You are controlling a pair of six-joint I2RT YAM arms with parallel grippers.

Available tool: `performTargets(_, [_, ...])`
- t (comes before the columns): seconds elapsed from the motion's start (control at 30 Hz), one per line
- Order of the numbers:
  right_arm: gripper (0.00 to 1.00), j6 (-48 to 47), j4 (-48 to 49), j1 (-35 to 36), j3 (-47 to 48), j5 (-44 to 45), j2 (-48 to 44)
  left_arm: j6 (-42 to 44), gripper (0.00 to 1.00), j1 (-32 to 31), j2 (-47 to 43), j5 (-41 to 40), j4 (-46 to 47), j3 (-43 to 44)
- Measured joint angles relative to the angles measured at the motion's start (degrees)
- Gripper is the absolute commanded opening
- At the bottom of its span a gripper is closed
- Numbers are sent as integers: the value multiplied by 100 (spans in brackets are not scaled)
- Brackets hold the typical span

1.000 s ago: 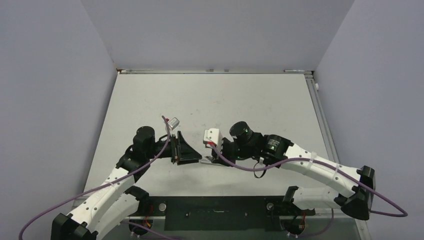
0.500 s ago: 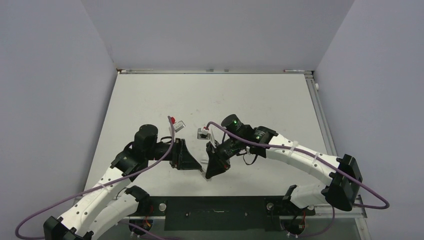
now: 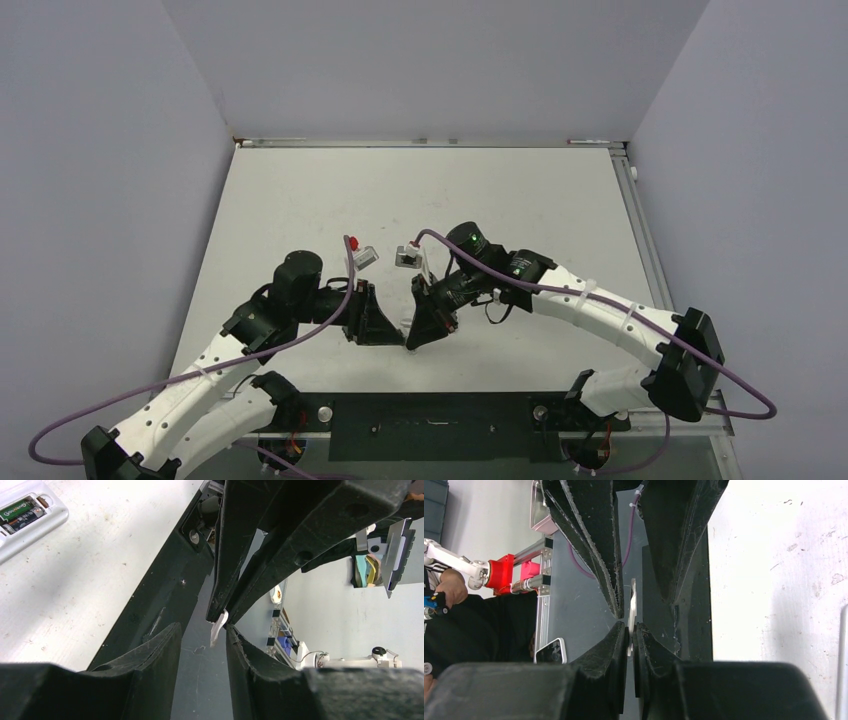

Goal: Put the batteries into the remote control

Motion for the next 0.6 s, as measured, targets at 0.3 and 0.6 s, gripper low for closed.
performTargets(0.3, [9, -7, -13, 0, -4, -44, 83, -140, 8, 0, 0, 15, 243, -13])
performTargets(0.6, [44, -59, -197, 4, -13, 385, 48, -649, 0, -4, -131, 186, 1104, -452])
